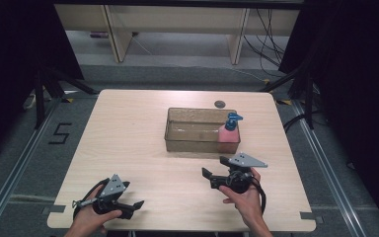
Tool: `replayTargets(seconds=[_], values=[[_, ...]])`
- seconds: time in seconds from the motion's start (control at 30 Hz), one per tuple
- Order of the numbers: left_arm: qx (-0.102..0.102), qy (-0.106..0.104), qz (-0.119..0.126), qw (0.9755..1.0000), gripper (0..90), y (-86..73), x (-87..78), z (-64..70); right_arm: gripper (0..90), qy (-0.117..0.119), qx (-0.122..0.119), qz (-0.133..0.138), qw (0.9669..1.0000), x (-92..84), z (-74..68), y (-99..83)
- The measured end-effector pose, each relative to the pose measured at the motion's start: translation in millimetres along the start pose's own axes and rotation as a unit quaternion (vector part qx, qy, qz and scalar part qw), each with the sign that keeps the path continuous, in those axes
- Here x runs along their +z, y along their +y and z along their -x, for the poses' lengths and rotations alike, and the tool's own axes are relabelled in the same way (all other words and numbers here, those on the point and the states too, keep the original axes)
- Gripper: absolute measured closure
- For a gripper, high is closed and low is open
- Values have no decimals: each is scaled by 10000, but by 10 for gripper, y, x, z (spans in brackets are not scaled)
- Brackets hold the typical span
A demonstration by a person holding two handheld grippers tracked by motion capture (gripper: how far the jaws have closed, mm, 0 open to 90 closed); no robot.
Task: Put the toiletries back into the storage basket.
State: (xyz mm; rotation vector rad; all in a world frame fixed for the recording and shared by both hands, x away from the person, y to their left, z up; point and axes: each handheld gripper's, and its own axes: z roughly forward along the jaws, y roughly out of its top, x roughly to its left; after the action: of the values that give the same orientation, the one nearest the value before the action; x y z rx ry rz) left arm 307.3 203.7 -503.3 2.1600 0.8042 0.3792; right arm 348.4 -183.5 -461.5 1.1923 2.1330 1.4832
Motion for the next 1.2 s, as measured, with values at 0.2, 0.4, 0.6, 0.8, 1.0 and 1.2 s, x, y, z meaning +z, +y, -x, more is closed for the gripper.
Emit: replayTargets(seconds=[0.2,0.4,0.6,0.8,1.0,1.2], values=[[9,1,-3,10000,154,0,2,-1,174,31,-77,71,9999,-28,-6,-42],[14,0,-3,10000,154,0,3,-2,166,111,-68,-7,9999,-37,-39,-92],[-124,-63,55,9999,154,-4,11,21,165,37,-255,-51,9997,-62,-45,-127],[25,2,-4,10000,154,1,3,-1,163,78,-168,-85,9998,-82,-74,-167],[-113,-65,59,9999,154,-4,12,22,162,173,-50,-215,9996,-107,-115,-211],[-116,-62,60,9999,154,-4,13,24,162,160,-78,-206,9996,-95,-122,-276]])
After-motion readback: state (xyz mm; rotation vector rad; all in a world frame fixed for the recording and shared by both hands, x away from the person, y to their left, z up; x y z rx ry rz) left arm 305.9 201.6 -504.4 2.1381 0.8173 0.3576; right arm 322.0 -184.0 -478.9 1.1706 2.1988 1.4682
